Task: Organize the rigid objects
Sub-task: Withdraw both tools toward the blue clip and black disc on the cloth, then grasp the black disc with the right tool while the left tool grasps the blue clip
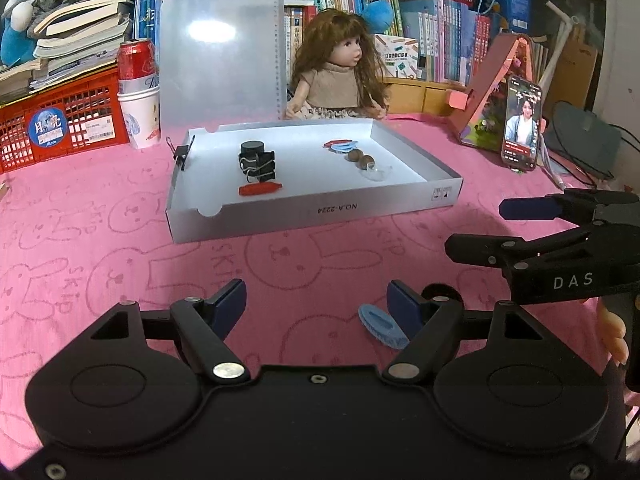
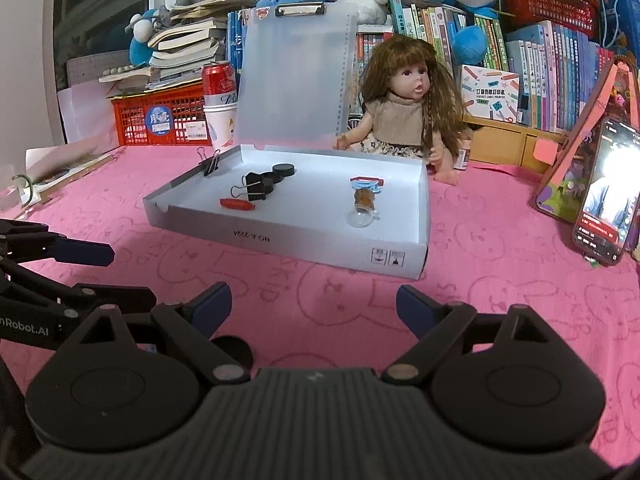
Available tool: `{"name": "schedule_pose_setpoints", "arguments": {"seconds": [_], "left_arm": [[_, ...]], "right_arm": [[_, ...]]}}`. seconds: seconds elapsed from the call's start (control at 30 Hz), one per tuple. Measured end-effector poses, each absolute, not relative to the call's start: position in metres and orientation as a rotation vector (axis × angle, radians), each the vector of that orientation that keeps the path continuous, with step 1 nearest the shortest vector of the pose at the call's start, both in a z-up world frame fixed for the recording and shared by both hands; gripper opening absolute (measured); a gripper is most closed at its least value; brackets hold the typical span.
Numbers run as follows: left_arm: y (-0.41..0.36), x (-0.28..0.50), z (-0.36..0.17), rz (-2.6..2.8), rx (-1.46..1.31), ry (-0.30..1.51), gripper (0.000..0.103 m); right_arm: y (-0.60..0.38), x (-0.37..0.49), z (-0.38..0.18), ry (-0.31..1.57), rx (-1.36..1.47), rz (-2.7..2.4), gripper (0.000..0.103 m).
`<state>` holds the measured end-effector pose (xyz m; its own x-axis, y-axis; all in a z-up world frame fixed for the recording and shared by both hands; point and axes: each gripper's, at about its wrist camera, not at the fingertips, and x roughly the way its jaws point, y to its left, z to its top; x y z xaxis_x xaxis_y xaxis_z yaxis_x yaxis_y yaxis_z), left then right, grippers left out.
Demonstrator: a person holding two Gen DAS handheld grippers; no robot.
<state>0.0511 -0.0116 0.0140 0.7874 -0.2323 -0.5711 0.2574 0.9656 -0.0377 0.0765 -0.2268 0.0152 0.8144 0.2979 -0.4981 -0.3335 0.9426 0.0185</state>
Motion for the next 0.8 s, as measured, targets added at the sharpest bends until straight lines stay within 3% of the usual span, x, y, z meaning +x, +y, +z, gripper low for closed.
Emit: {"name": "schedule_pose_setpoints", "arguments": {"seconds": [0.8], "left_arm": [[-0.018,0.033,-0.001,-0.273,0.038,0.651,0.075]], "right_arm": [[-0.216,0.048,-0.01,0.557,-0.159,0.394,0.094]]}}
